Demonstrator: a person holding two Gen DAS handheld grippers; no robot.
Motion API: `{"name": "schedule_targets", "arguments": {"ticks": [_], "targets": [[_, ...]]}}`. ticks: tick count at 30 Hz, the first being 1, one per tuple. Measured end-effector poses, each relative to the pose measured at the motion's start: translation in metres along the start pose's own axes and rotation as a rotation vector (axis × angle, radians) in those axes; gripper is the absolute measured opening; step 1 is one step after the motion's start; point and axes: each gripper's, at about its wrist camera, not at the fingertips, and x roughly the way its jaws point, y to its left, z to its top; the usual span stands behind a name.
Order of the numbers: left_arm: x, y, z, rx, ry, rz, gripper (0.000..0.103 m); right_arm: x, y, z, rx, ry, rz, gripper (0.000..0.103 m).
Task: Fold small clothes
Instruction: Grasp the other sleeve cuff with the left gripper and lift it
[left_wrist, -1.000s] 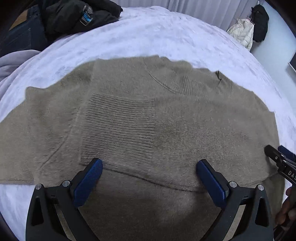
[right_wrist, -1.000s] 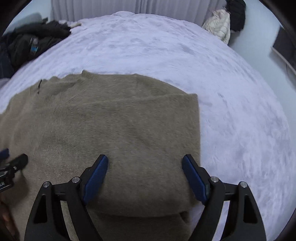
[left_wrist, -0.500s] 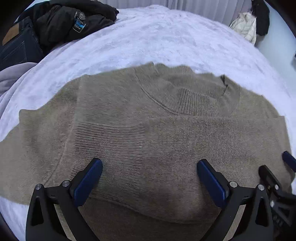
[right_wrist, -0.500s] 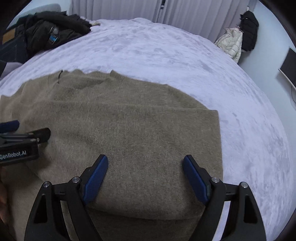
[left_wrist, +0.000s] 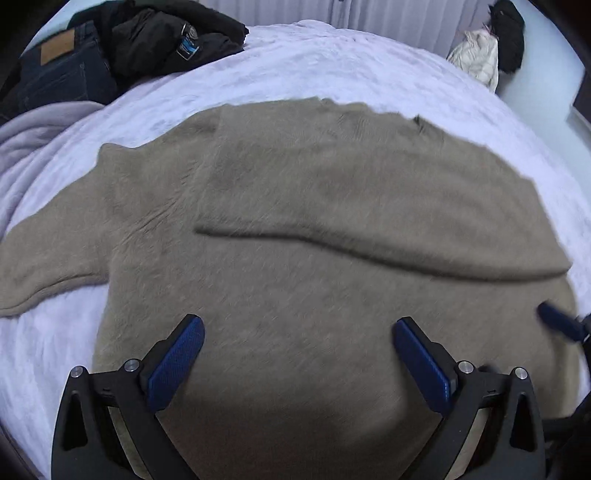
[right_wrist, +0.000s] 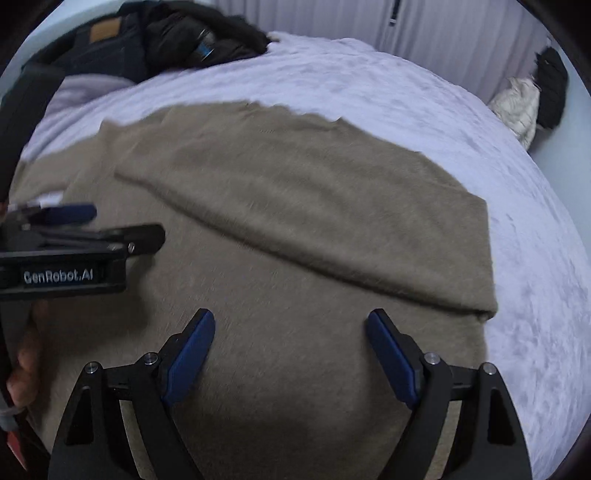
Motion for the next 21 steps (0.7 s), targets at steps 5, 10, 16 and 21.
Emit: {"name": "schedule_targets", "arguments": {"ticks": [5,10,16,21], "targets": [[-0.027,0.034,-0.032,-0.004,-0.034,-0.005,0.103,-0.011,-0.026,-0.033,0.050,-0.032,0.068,0.089],[-0.056,0.071,-0.064,-0.014,-0.060,0.002,0.103,-0.029,-0.049,-0.066,0.058,-0.017,0.098,0.089],[-0.059,0.183,-0.035,-0.318,-0.105,0.034,0.103,-0.045,-0.054,-0.039,0.100,-0.029,0.062,0.090],[-0.030,0.307,-0.041,-0.739,-0.112,-0.037,0.103,-0.021,-0.034,0.007,0.160,-0.101,0.055,0.090]]}}
